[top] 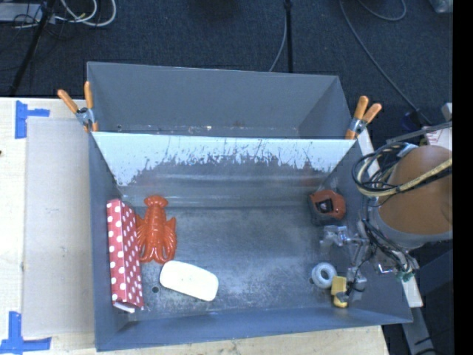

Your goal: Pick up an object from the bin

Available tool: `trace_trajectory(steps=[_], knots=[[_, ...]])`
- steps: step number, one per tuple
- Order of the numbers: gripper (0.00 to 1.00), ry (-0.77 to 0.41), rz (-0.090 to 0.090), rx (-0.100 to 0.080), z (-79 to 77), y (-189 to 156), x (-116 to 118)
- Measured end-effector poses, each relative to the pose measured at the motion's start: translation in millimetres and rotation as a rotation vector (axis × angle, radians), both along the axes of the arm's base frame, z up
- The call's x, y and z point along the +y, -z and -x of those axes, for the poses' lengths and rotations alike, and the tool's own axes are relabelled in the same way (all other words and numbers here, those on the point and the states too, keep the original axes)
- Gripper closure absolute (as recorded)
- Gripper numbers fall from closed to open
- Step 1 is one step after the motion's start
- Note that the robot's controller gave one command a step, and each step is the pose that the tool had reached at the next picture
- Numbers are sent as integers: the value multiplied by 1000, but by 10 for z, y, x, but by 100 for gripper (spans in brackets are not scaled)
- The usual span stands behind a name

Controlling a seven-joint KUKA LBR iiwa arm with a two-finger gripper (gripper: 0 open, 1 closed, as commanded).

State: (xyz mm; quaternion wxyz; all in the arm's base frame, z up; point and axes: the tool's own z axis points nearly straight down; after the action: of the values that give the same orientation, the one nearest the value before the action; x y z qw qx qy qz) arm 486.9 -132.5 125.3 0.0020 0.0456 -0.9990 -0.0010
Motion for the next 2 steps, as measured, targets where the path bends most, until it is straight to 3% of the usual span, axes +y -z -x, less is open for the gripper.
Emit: trace_trajectory(steps=[1,2], knots=[[0,99,0,2,60,314,-110],[100,-69,-12,4,-129,525,-199]])
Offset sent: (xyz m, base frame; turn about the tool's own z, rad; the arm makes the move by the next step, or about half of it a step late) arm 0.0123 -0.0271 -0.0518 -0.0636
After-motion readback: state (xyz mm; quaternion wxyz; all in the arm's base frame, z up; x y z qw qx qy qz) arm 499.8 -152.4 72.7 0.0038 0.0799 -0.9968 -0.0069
